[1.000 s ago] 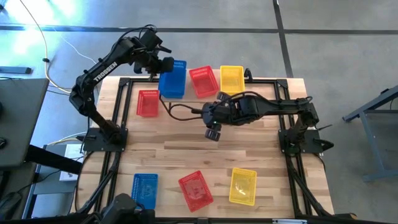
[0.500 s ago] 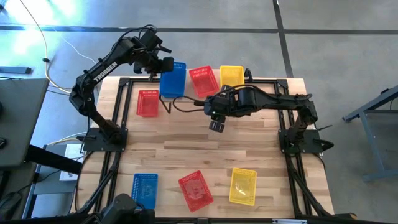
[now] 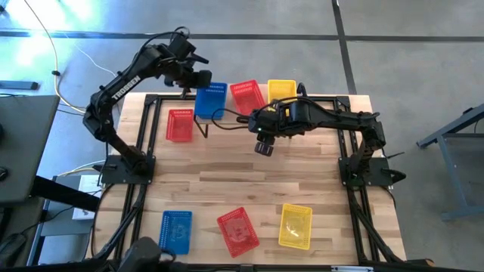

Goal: Stack baskets on shelf by color
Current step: Stack the bottom red basket into the other red basket on the shelf

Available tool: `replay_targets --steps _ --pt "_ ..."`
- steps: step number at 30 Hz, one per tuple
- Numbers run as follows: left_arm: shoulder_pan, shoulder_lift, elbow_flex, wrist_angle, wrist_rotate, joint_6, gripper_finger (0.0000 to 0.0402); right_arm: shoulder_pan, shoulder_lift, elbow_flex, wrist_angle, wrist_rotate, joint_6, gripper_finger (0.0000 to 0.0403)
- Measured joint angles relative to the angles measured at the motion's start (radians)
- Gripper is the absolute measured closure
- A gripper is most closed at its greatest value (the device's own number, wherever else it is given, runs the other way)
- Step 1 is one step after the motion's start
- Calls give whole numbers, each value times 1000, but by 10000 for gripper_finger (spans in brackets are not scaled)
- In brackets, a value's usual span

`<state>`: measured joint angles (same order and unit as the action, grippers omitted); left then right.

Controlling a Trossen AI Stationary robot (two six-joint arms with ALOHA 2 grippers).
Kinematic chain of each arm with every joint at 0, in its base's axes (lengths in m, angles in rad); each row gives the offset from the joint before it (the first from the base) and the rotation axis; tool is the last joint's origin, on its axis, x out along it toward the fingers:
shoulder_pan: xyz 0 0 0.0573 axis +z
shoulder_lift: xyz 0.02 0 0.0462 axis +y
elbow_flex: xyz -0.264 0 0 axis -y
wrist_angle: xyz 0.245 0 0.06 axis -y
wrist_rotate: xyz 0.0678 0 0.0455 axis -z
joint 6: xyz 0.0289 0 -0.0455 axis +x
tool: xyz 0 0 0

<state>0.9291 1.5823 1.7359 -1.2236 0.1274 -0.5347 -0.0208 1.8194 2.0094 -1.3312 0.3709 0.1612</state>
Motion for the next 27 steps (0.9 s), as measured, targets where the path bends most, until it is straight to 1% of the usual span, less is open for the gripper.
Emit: replay_targets --steps 2,4,9,15,18,23,27 --pt "-6 -17 0 -2 24 56 312 0 0 0 0 -38 26 236" --pt "-25 -35 0 -9 25 108 315 1 0 0 0 -91 71 236" --pt "-93 -101 0 -40 21 213 321 9 0 0 0 -238 233 236" --pt "-188 -166 0 -78 15 302 324 54 1 -41 9 -317 433 236" --pt "-234 -198 -35 -72 18 308 324 88 1 -88 20 -339 526 236" --pt "-312 -263 -163 1 15 271 324 149 2 -160 63 -367 650 236" --pt "-356 -294 -227 60 16 230 324 180 2 -217 157 -402 721 236"
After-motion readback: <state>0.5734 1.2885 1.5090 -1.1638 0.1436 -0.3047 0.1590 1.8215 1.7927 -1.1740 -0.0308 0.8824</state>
